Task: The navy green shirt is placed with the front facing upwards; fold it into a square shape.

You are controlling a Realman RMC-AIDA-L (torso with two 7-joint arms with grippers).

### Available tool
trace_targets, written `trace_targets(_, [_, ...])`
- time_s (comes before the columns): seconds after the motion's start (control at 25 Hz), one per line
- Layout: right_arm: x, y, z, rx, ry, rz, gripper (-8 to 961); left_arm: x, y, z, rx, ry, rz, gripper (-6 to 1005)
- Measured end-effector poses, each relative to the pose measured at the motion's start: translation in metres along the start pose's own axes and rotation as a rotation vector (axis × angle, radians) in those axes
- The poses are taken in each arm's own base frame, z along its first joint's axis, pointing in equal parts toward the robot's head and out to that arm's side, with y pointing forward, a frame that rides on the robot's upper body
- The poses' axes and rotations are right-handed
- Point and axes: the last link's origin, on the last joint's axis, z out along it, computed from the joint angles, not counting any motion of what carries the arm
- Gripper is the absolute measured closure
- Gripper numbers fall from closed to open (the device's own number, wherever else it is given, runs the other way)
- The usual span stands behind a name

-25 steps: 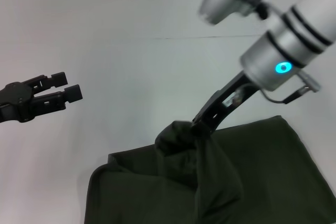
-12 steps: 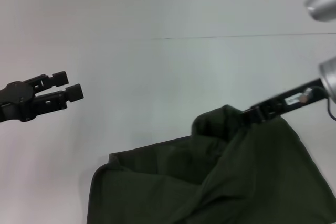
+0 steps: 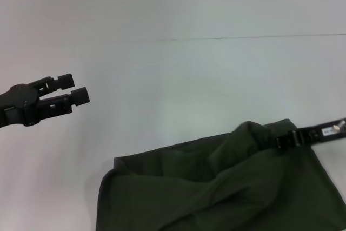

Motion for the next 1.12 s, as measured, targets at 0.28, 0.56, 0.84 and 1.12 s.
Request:
trace_targets(0.28, [0.019, -0.025, -0.008, 0.027, -0.065, 0.102, 897, -0.002, 0.000, 0.004, -0.007, 0.006, -0.012, 65])
trace_targets(0.56, [0.034, -0.035, -0.005, 0.018, -0.100, 0.148, 887, -0.003, 0.000, 0.005, -0.009, 0.009, -0.021, 65])
trace_targets(0.84, [0.036, -0.032, -0.005, -0.011, -0.100, 0.130, 822, -0.002, -0.001, 0.005, -0.002, 0.018, -0.020, 65])
trace_targets(1.12, [0.025, -0.033, -0.042, -0.010, -0.160, 0.099, 688, -0.004, -0.001, 0.004, 0.001, 0.031, -0.032, 65])
